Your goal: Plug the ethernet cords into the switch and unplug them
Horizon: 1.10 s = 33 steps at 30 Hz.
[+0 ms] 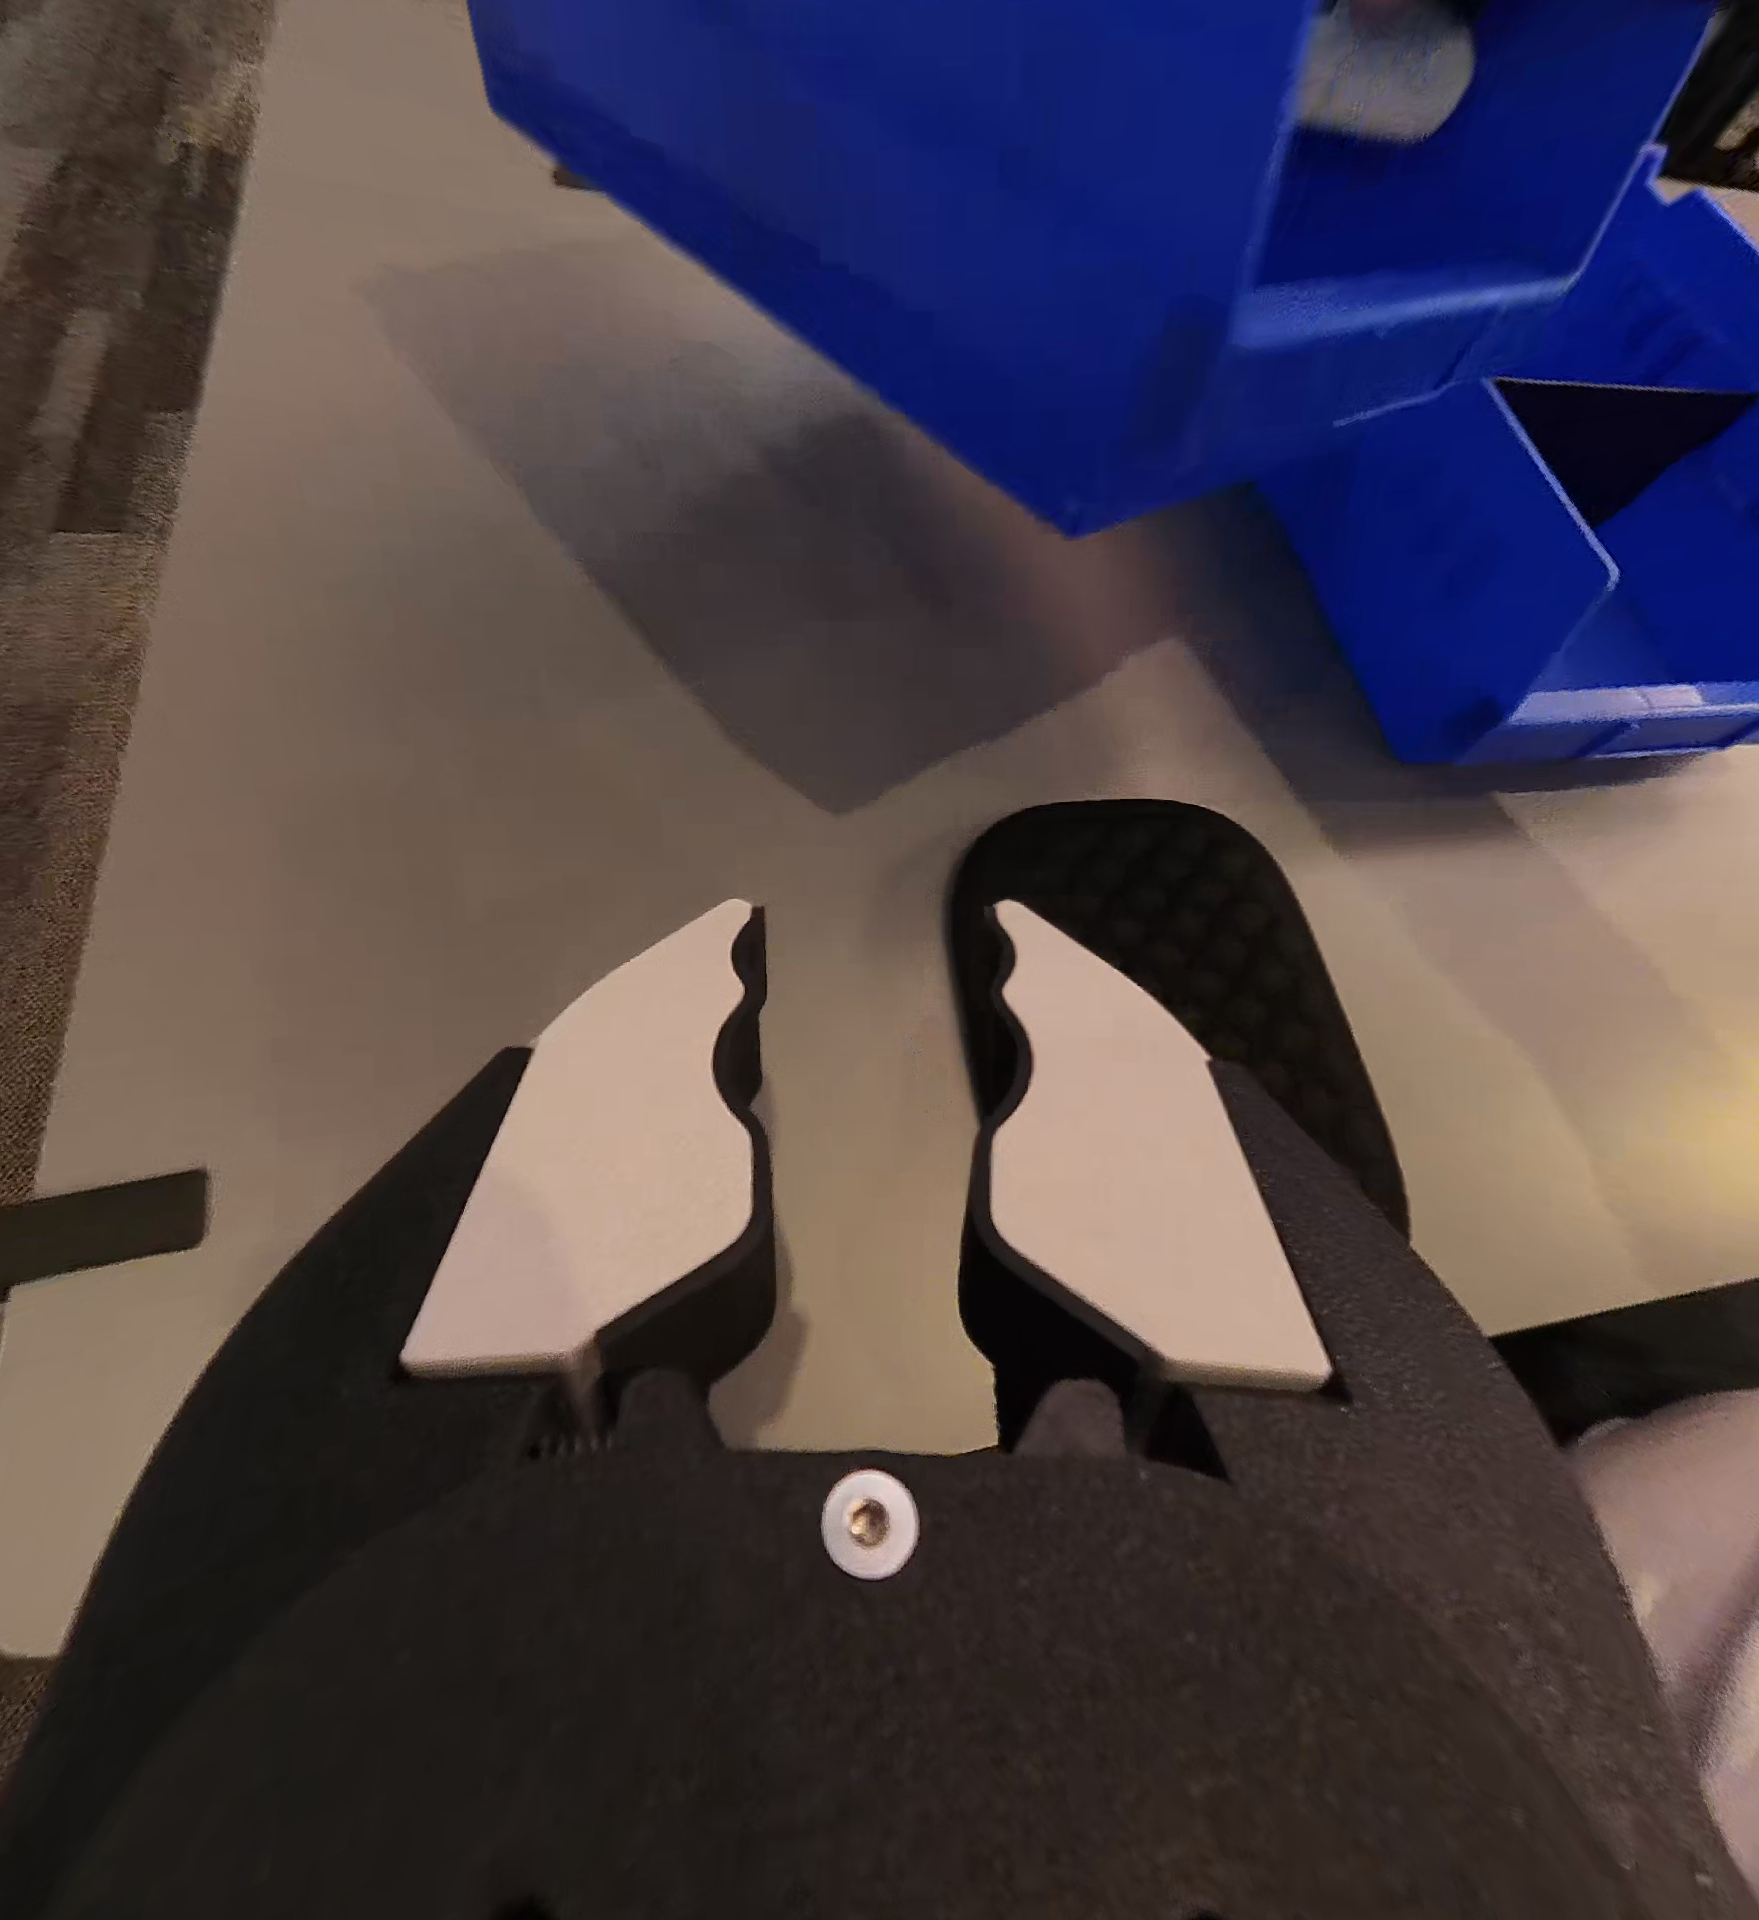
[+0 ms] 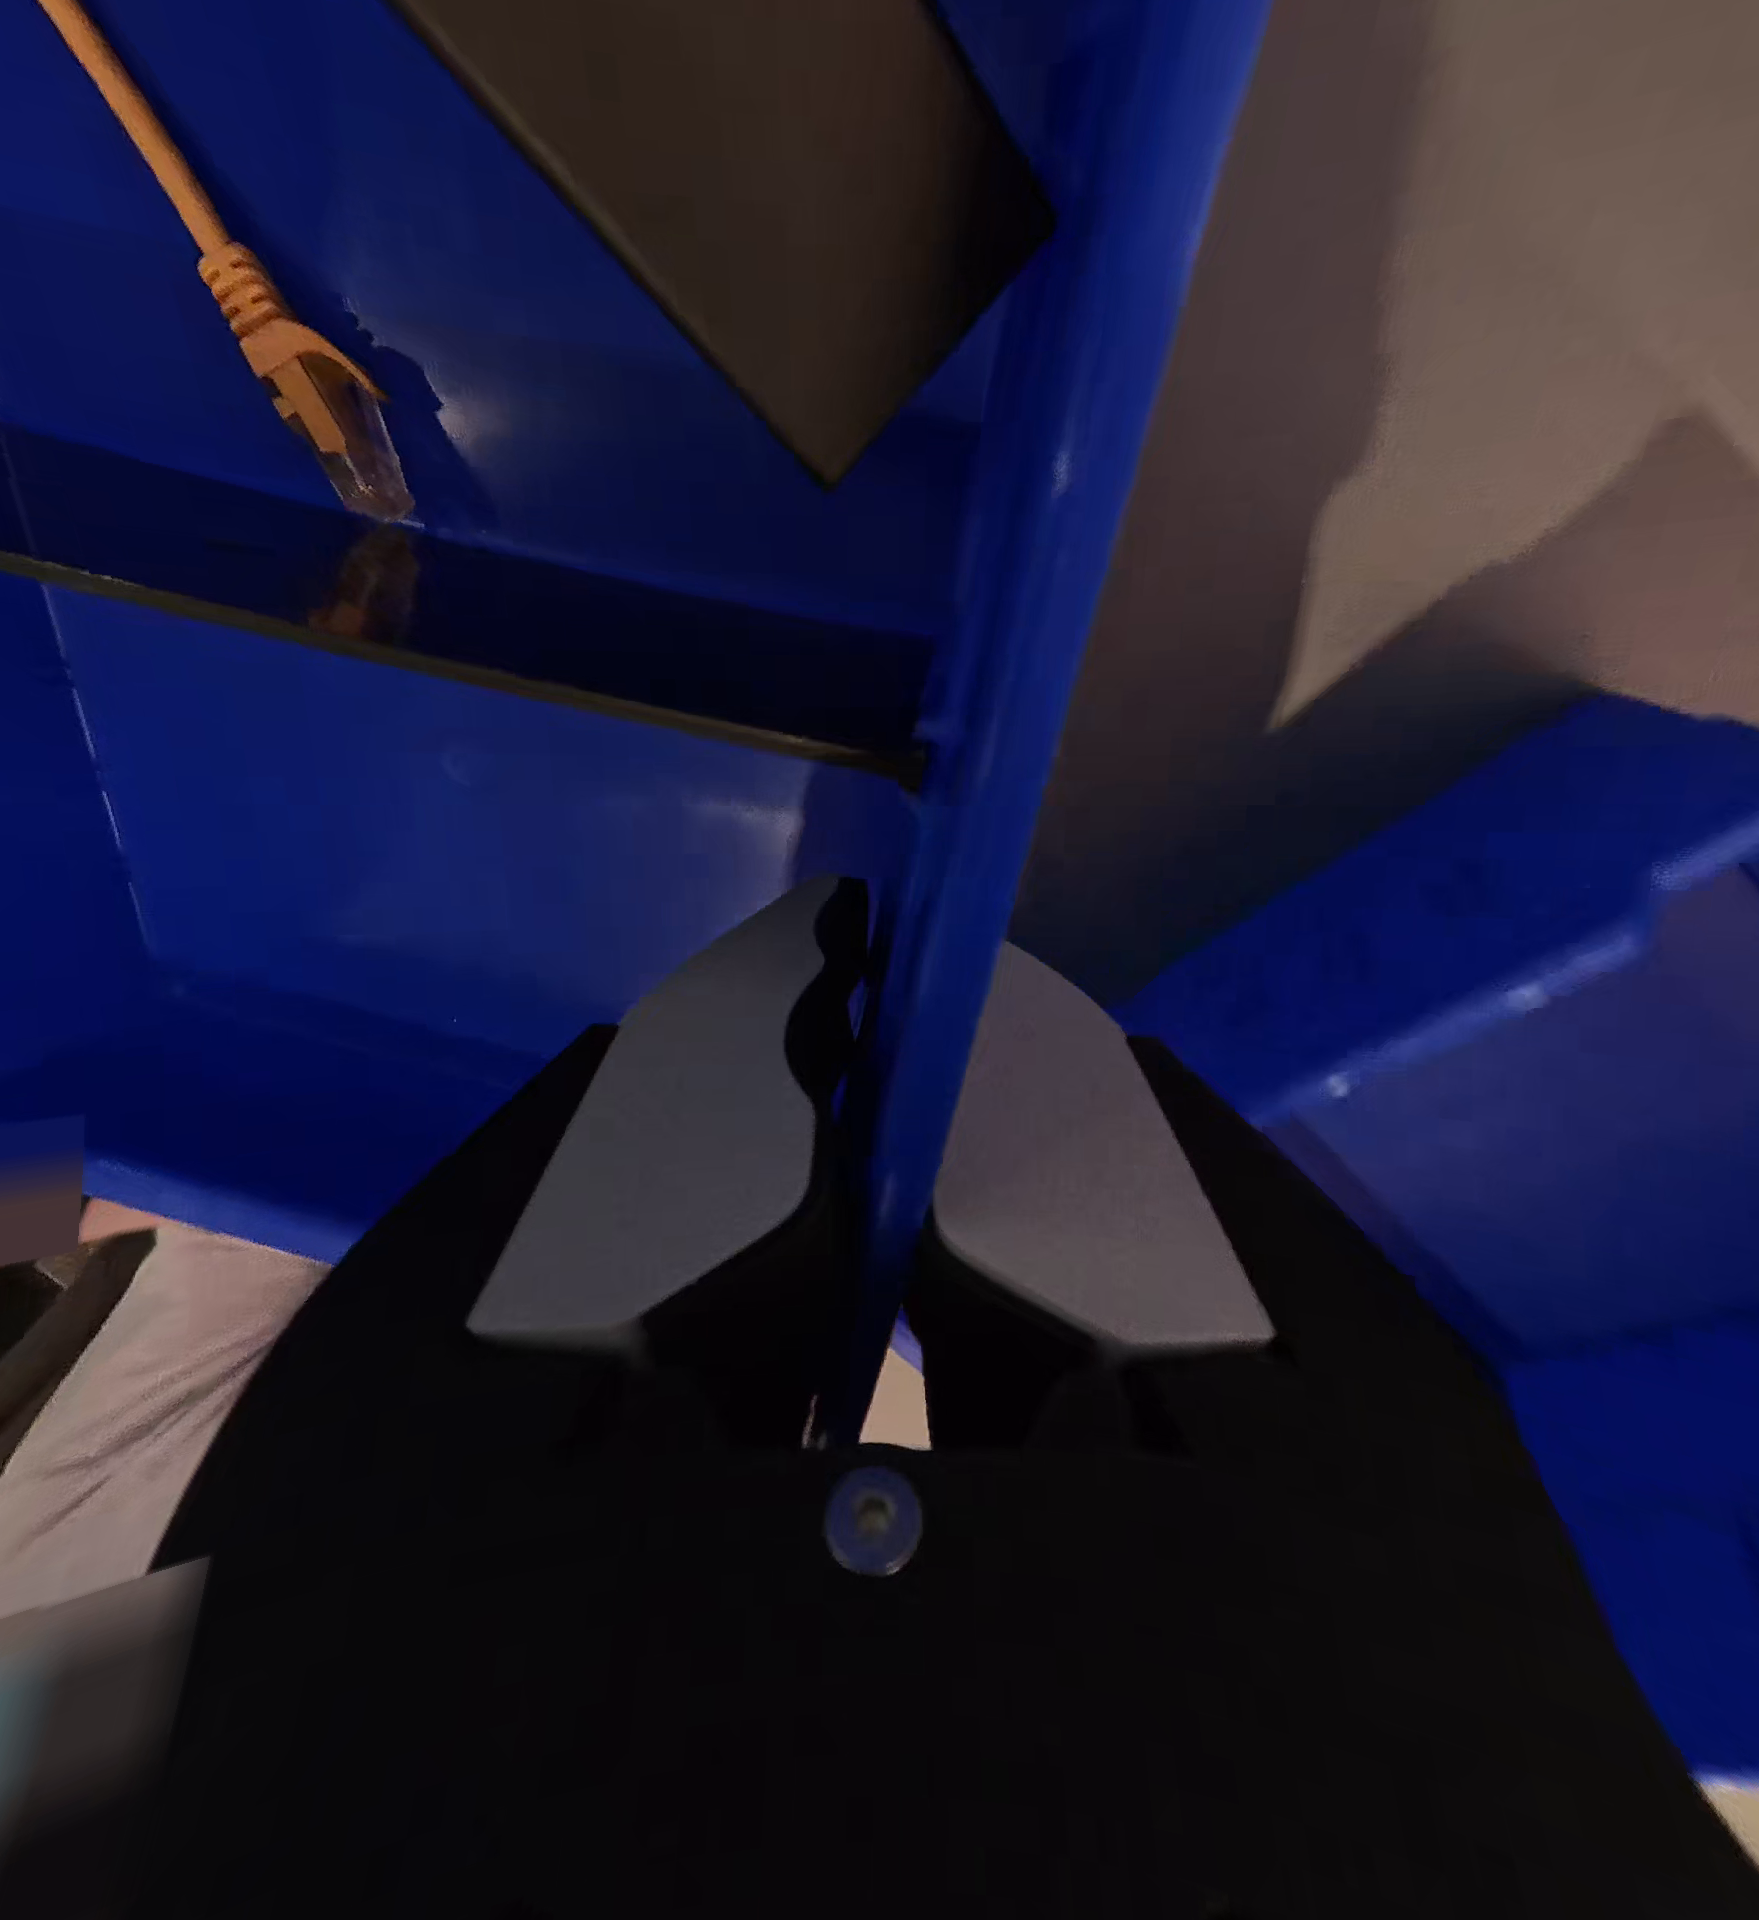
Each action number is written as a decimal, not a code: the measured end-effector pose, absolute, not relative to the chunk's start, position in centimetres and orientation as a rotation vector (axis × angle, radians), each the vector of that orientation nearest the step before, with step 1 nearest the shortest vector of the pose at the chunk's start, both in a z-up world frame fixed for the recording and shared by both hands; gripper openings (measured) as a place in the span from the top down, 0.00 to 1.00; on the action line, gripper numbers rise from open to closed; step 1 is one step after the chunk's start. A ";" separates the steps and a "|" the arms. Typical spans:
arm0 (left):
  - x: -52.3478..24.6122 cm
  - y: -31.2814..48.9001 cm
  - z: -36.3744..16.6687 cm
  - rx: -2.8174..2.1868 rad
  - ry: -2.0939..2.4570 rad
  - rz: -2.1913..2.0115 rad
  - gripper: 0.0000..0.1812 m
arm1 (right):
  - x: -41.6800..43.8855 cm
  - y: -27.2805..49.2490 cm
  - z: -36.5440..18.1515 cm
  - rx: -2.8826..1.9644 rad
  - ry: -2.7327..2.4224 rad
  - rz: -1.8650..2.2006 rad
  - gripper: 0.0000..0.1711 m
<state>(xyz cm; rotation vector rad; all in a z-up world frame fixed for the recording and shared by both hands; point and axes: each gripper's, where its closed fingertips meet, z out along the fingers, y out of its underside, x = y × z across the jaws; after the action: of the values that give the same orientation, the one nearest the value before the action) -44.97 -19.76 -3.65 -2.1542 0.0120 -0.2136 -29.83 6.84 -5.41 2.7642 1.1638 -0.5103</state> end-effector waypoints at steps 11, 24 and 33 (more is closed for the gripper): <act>-47.7 -18.8 -4.0 -2.101 -0.102 -0.211 0.77 | -36.1 5.2 -12.4 2.895 1.086 -0.349 0.96; -52.3 -8.8 -8.0 -2.245 -0.232 0.012 0.70 | -36.2 3.7 -4.0 2.955 1.604 -0.563 0.82; -51.0 -6.6 -11.1 -2.415 -0.163 -0.220 0.81 | -17.0 8.0 6.5 3.581 1.758 -0.668 0.68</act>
<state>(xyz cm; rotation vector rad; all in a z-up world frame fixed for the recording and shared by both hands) -51.00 -6.59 -11.14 -2.4155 -0.1630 -0.2197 -16.97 8.01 6.47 3.5815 1.7577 -0.6679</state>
